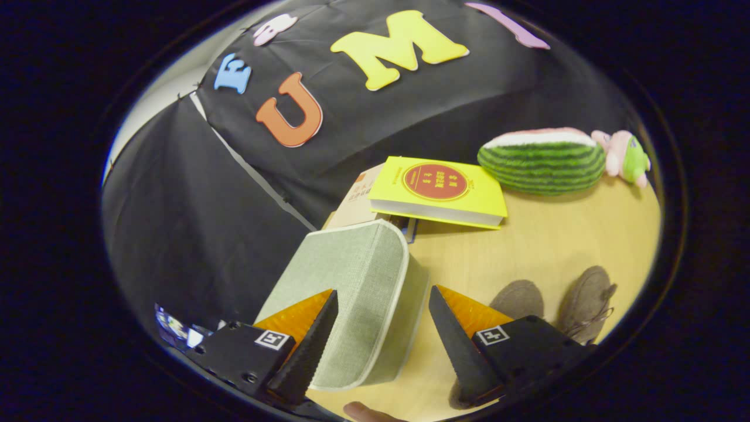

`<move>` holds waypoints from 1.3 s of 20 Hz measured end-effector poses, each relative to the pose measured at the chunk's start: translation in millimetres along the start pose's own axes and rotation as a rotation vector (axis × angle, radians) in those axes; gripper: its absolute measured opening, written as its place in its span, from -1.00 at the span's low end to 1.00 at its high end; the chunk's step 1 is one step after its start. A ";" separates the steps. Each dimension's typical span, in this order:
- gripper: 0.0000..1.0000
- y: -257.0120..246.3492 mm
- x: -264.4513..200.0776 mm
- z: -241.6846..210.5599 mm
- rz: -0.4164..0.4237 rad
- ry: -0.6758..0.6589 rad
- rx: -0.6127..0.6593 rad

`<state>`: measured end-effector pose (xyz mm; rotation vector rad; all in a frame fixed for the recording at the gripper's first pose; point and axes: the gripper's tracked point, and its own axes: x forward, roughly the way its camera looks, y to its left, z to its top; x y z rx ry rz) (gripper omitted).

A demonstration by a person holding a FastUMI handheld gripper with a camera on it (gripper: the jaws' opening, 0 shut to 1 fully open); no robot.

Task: Open the storage box then place both shoes into the box .Put the left shoe in first, then the right shoe, with the right side of both shoes facing outward in a uniform manner.

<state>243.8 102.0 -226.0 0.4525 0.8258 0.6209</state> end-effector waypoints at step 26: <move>0.11 -1.1 29.4 -12.4 0.364 0.251 0.314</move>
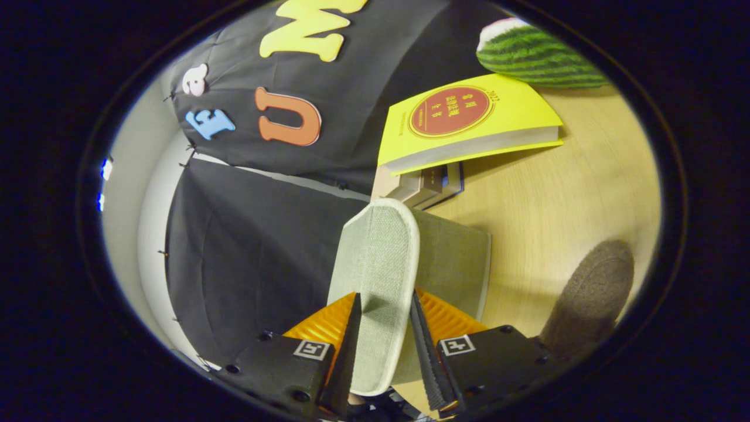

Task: Open the storage box then place both shoes into the box .Put the left shoe in first, then the right shoe, with the right side of both shoes facing outward in a uniform manner.

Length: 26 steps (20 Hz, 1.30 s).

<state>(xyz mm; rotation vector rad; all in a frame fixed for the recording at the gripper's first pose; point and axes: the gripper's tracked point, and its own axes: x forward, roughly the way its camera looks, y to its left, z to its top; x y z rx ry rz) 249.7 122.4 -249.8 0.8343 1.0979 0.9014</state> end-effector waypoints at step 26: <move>-0.87 138.5 -14.4 -14.1 -0.153 -0.073 -0.295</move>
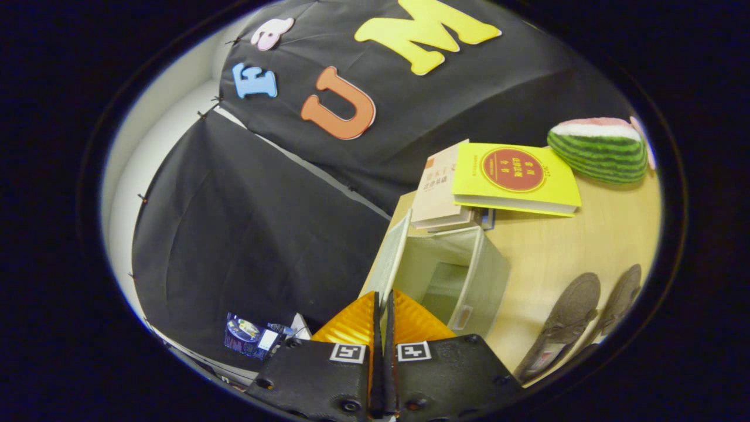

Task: Open the storage box then place both shoes into the box .Put the left shoe in first, then the right shoe, with the right side of both shoes facing outward in a uniform manner.

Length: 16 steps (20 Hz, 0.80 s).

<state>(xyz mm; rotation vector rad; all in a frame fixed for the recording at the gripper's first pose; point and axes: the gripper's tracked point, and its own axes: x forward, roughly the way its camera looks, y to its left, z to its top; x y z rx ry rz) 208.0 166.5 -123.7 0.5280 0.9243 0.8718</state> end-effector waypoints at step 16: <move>-0.88 140.0 87.0 8.0 -0.016 -0.050 -0.012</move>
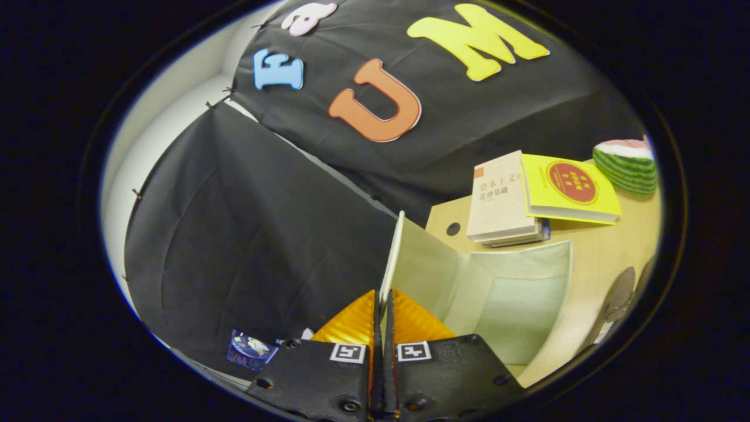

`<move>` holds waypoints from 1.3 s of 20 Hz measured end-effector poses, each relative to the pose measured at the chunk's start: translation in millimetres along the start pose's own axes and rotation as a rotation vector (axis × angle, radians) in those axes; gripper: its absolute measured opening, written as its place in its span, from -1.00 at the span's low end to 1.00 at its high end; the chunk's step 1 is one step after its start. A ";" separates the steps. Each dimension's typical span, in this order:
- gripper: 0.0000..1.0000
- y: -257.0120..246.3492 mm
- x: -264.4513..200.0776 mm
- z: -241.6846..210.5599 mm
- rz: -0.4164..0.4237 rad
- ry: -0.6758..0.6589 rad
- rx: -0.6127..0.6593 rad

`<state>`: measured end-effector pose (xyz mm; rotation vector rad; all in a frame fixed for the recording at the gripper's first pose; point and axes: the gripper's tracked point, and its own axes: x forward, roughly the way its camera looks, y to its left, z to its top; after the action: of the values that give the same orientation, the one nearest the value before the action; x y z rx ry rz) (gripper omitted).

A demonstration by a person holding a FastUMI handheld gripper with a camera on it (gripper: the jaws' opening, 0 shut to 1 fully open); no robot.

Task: Open the storage box then place both shoes into the box .Put the left shoe in first, then the right shoe, with the right side of both shoes facing outward in a uniform manner.

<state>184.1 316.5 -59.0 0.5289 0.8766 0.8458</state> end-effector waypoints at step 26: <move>0.99 -211.8 -101.4 -51.3 -0.797 0.132 -0.386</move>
<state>193.3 116.0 -191.2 -0.2238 0.9133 0.2954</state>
